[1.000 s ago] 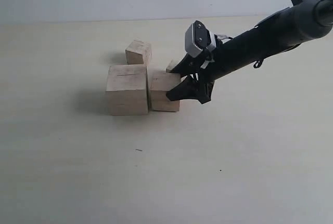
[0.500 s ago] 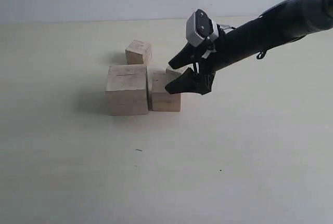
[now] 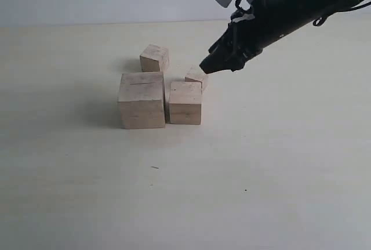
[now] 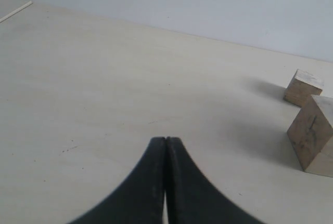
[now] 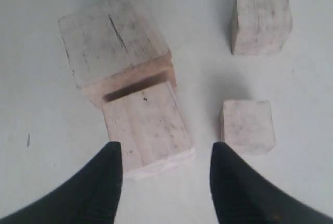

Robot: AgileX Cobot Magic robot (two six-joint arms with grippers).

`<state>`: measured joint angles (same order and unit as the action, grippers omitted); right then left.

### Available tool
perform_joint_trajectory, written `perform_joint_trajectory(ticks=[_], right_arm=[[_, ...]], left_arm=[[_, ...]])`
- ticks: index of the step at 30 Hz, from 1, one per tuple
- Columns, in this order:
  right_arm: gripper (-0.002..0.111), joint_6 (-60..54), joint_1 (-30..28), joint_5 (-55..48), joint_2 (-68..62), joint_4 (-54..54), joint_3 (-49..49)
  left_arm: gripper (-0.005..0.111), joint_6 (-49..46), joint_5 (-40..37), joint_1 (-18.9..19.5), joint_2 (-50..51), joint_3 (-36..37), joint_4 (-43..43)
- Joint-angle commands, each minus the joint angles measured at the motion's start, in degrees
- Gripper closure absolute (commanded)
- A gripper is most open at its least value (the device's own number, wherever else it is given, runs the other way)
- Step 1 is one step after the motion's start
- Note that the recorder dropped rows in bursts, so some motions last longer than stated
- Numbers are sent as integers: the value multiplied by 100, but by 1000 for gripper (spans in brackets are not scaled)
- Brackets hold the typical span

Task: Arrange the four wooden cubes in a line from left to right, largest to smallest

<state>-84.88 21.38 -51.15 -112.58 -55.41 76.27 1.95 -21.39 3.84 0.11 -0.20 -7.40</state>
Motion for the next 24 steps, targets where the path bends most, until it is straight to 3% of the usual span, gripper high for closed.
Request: perform_joint_trajectory(ticks=[1,7,10,18,24], right_arm=[[68,1390,-8,31,49,650,19],[108,3649,-8,340,49,856,19],[108,4539,21,371,-43,955,19],[108,7333,1033,923,-234,3111,8],[108,7898,1033,1145,-321,3595,8]], left_arm=[[107,-21,61,16,-11,20,-5],[107,-21,61,16,-11,20,-5],[107,-21,61,16,-11,20,-5],[107,-21,61,16,-11,20,-5],[107,-21,61,16,-11,20,-5]])
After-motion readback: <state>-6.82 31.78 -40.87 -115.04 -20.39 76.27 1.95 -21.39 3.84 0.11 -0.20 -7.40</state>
